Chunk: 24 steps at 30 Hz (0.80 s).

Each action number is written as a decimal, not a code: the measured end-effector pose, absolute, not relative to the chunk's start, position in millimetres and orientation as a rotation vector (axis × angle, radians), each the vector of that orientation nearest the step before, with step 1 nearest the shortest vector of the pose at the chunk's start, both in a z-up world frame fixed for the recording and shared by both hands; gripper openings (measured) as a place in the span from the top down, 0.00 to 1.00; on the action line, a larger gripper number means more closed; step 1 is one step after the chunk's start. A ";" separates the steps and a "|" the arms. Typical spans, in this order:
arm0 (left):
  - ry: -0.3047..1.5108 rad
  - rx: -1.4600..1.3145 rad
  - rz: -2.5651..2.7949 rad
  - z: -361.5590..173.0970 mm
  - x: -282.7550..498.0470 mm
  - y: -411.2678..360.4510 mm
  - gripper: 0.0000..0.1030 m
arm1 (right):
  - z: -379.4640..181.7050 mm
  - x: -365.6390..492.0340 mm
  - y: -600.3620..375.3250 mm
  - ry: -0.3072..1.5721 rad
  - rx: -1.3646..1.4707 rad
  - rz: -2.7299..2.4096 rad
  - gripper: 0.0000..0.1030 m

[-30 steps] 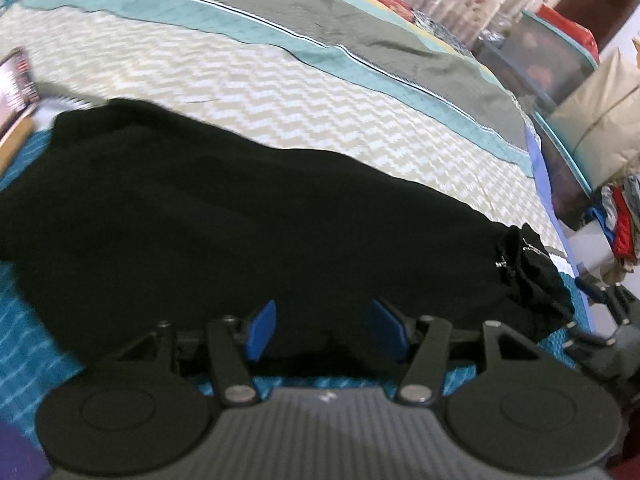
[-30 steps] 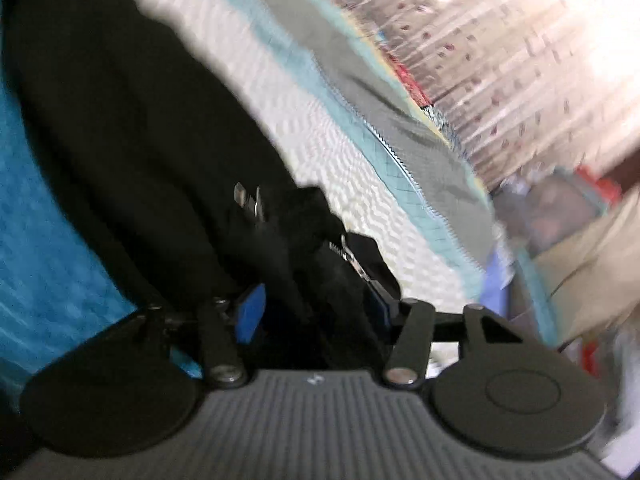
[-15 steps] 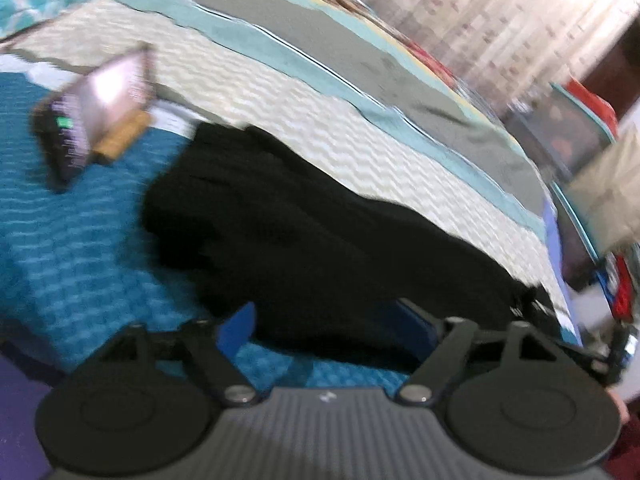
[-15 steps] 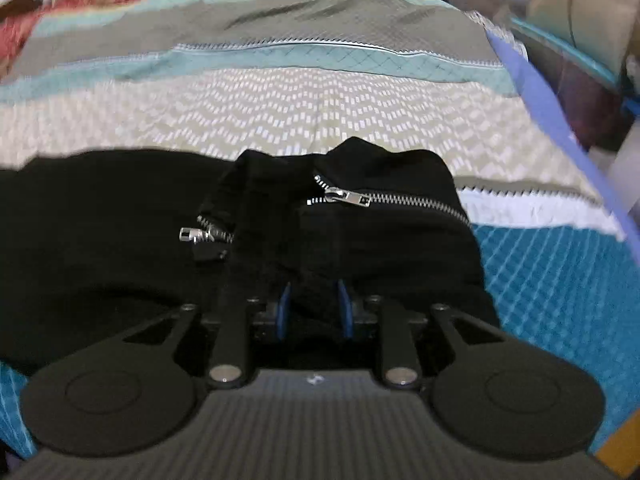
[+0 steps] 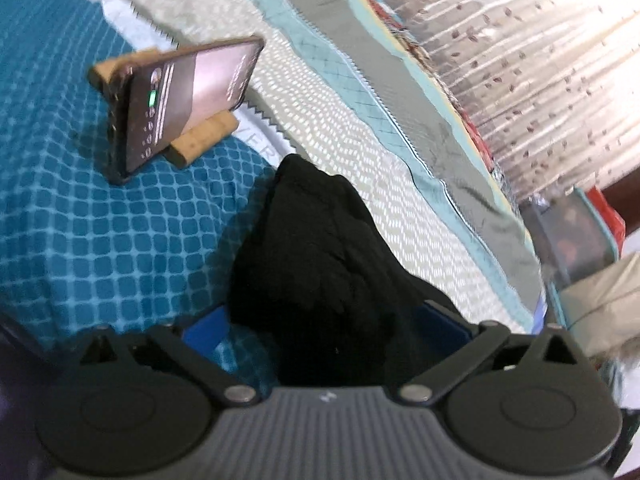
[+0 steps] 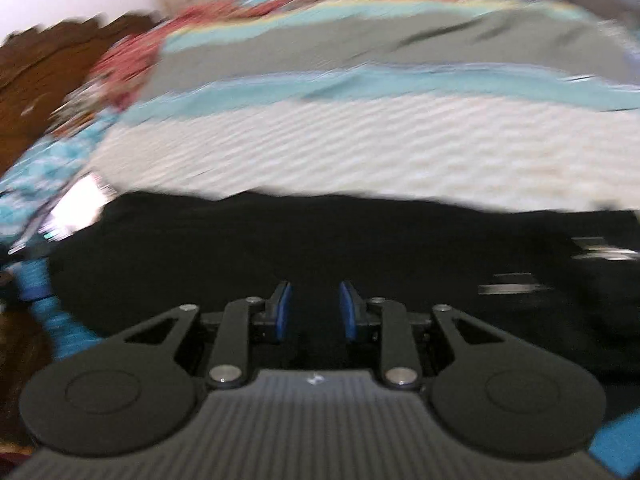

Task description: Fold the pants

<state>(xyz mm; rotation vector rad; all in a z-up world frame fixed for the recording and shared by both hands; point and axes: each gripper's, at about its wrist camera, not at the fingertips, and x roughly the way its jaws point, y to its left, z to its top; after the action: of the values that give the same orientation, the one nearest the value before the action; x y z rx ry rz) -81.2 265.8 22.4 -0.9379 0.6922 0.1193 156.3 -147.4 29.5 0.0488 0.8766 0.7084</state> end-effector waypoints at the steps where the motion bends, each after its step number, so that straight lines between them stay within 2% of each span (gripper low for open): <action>1: 0.696 -0.975 0.117 15.9 -75.7 270.2 0.00 | 29.3 157.1 -128.4 0.894 0.055 0.759 0.74; 4: 0.696 -1.055 0.108 -0.5 -66.1 278.7 0.02 | 36.9 156.1 -71.5 0.937 0.075 0.887 0.77; 5: 0.696 -1.048 0.118 -2.6 -63.2 277.8 0.09 | 37.4 157.7 -54.2 0.954 0.087 0.915 0.77; 6: 0.698 -1.029 0.134 -3.6 -59.3 276.7 0.25 | 37.4 160.9 -38.2 0.973 0.100 0.932 0.77; 7: 0.701 -1.002 0.148 -3.4 -56.2 275.2 0.32 | 36.4 164.4 -25.0 0.995 0.114 0.940 0.77; 8: 0.701 -0.989 0.144 -3.5 -54.5 275.1 0.46 | 31.6 169.5 -13.2 1.030 0.132 0.940 0.78; 9: 0.695 -0.983 0.132 -2.9 -53.9 273.9 0.53 | 23.3 175.7 -1.8 1.088 0.157 0.932 0.77; 11: 0.685 -0.942 0.125 4.0 -55.0 268.4 0.61 | -3.2 185.6 17.3 1.253 0.222 0.892 0.77; 14: 0.693 -0.796 0.141 22.6 -50.9 242.9 0.64 | -24.8 189.3 15.6 1.320 0.332 0.854 0.86; 17: 0.659 -0.597 0.108 47.7 -42.5 203.4 0.64 | -15.2 188.8 0.1 1.324 0.370 0.870 0.86; 19: 0.627 -0.445 0.077 65.4 -36.4 172.6 0.64 | -6.6 187.6 -25.7 1.278 0.439 0.867 0.80; 22: 0.588 -0.226 0.004 81.6 -26.3 120.2 0.64 | 4.0 186.5 -87.5 1.182 0.560 0.800 0.80; 24: 0.594 -0.122 -0.062 82.0 -17.3 86.0 0.58 | 8.1 183.8 -134.1 1.115 0.629 0.721 0.80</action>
<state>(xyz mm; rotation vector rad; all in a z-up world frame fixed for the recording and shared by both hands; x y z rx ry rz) -17.3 86.0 82.0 -0.1224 0.5945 -0.0624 183.8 -134.1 8.1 0.6291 1.1154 0.7214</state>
